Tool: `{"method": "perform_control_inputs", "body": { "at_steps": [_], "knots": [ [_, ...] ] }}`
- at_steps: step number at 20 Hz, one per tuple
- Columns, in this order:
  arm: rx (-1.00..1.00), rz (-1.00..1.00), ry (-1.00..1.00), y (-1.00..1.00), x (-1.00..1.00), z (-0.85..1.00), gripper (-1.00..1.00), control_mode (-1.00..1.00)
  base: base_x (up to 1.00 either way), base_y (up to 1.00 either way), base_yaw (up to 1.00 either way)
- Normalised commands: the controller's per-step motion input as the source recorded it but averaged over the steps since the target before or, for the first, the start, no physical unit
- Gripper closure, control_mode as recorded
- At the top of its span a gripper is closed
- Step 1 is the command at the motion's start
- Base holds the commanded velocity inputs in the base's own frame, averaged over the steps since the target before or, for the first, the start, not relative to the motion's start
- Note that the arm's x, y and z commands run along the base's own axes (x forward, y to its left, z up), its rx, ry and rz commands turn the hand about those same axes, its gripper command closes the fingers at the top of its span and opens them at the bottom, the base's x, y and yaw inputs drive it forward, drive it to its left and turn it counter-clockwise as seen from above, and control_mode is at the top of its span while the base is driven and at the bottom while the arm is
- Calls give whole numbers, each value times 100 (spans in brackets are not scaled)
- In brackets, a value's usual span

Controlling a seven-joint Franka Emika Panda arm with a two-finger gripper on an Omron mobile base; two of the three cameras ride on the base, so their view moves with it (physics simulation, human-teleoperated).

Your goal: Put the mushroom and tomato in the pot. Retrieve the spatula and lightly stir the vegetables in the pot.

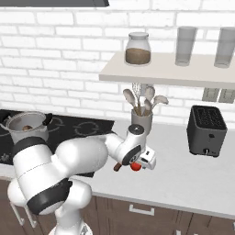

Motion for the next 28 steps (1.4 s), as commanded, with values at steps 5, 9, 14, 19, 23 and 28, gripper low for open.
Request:
{"method": "perform_control_inputs", "body": {
  "at_steps": [5,9,14,19,23,28],
  "knots": [
    [0,1,2,-9,31,-36,-100,-100,0,0,0],
    [0,2,8,0,4,-38,-100,-100,0,0,0],
    [0,2,10,16,-35,-24,100,-100,0,0,0],
    [2,3,9,19,-47,-20,100,-100,0,0,0],
    [0,5,-9,27,-44,21,100,-100,0,0,0],
    [0,10,-27,87,-25,100,100,-100,0,0,0]
  ]
}}
